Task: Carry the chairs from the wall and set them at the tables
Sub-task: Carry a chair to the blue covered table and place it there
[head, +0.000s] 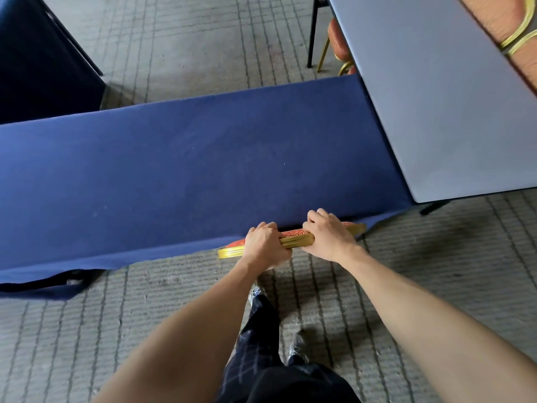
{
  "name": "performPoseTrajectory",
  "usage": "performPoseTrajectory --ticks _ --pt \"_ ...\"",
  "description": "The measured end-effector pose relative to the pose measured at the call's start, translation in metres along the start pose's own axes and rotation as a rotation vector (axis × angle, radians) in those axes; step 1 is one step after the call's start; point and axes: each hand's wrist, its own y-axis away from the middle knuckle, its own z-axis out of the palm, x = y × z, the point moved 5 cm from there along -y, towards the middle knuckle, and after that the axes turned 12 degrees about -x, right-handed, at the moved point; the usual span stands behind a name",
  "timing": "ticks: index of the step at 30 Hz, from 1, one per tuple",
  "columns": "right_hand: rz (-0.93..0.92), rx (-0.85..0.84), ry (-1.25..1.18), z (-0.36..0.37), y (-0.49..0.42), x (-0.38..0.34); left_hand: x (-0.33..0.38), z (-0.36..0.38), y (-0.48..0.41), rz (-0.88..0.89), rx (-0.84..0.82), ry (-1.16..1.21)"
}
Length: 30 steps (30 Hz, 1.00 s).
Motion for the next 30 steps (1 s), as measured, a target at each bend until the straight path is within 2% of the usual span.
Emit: performPoseTrajectory --ticks 5,9,15,17,21,23,25,30 --pt "0.025 0.016 0.002 -0.008 0.014 -0.002 0.012 -0.002 0.011 -0.041 0.034 0.042" --pt "0.031 -0.031 -0.007 0.006 0.023 0.001 0.013 0.011 0.018 -0.044 0.046 0.010" --pt "0.148 -0.117 0.012 0.005 0.023 0.002 0.012 0.007 0.020 -0.084 0.014 0.041" --pt "0.172 -0.141 0.021 0.005 0.025 0.001 0.009 0.009 0.027 -0.091 0.051 0.038" --pt "-0.010 -0.152 -0.095 -0.009 0.030 -0.028 0.011 0.013 0.043 -0.031 0.043 0.029" --pt "-0.095 -0.134 -0.117 -0.017 0.033 -0.054 0.008 0.008 0.051 0.004 0.031 0.182" --pt "-0.121 -0.132 -0.103 -0.019 0.033 -0.078 -0.002 -0.001 0.060 0.027 0.030 0.285" --pt "-0.160 -0.133 -0.125 -0.020 0.015 -0.144 -0.060 -0.014 0.106 -0.046 0.083 0.264"
